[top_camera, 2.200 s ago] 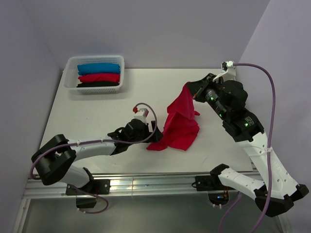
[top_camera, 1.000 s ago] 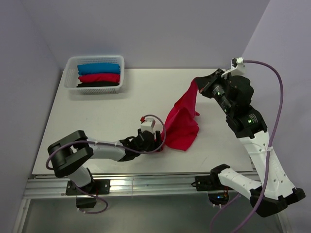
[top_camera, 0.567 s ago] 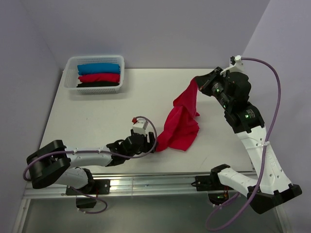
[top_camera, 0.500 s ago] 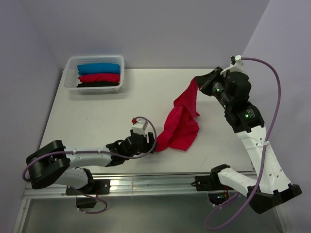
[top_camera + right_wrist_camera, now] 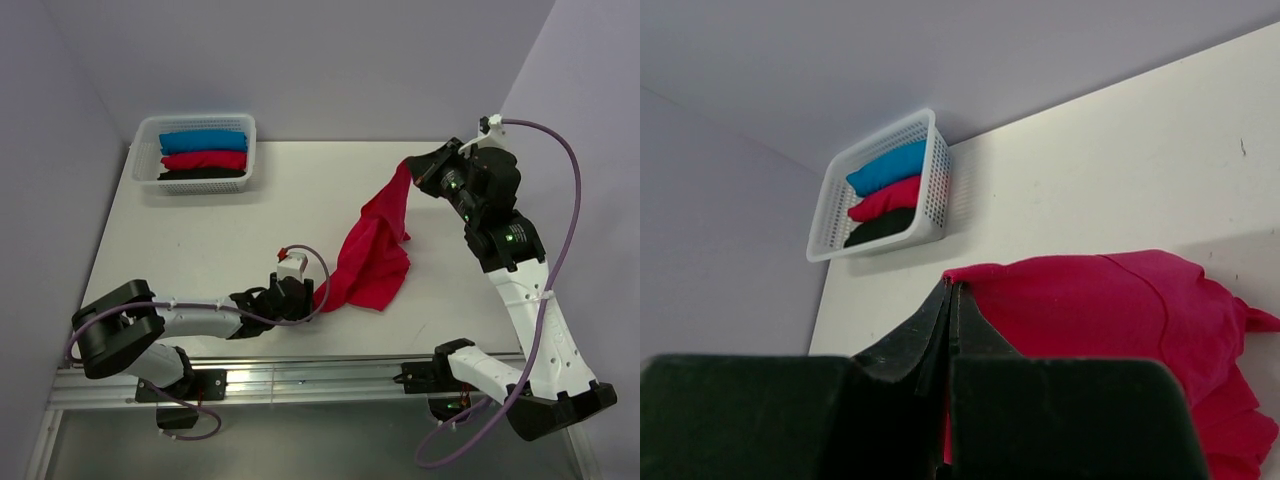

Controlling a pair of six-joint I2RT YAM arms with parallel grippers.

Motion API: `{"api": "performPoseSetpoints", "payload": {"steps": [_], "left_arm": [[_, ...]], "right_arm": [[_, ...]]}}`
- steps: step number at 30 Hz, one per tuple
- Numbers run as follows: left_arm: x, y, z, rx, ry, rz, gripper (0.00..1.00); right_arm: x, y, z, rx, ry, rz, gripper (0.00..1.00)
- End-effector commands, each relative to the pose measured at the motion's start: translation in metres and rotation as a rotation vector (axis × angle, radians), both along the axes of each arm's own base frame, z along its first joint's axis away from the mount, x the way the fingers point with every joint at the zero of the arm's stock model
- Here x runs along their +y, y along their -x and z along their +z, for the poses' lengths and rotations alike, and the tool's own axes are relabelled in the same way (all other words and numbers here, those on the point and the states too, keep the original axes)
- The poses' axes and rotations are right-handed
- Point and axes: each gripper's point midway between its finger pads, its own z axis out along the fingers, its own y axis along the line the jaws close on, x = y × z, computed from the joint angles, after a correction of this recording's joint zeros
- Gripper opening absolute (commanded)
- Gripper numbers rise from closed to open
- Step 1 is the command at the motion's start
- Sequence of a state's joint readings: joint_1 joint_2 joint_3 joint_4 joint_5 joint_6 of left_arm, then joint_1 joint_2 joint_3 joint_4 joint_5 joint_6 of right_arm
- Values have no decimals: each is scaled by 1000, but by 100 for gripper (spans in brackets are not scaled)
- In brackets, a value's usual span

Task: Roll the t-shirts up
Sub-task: Flatten the tshirt

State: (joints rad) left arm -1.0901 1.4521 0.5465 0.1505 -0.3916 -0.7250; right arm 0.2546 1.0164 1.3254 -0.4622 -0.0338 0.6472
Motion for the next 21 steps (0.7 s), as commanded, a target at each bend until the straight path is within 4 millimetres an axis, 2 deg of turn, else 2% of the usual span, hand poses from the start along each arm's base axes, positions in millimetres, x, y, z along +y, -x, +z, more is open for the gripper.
{"api": "performPoseSetpoints", "payload": {"steps": [1,4,8,11,12,15,16,18,19,21], "left_arm": [[-9,3,11,-5,67,-21,62],[-9,3,6,2,47,-22,60],[-24,5,-1,35,53,-64,55],[-29,8,-6,56,62,-78,47],[-28,8,-9,63,55,-75,44],[-26,8,-12,71,38,-61,19],[-24,9,-13,80,26,-54,0],[-26,7,-7,80,35,-42,0],[-19,7,-8,86,7,-20,0],[-19,4,8,83,29,10,0]], "right_arm": [[0,1,14,-56,-23,11,0],[0,1,12,-56,-27,15,0],[-1,0,11,-55,-32,15,0],[-1,0,10,-53,-34,14,0],[-1,0,10,-52,-32,15,0],[-1,0,8,-49,-31,13,0],[-2,0,8,-48,-29,12,0],[-2,-1,7,-45,-27,12,0],[-3,-1,8,-47,-27,9,0],[-3,0,9,-50,-22,8,0]]}}
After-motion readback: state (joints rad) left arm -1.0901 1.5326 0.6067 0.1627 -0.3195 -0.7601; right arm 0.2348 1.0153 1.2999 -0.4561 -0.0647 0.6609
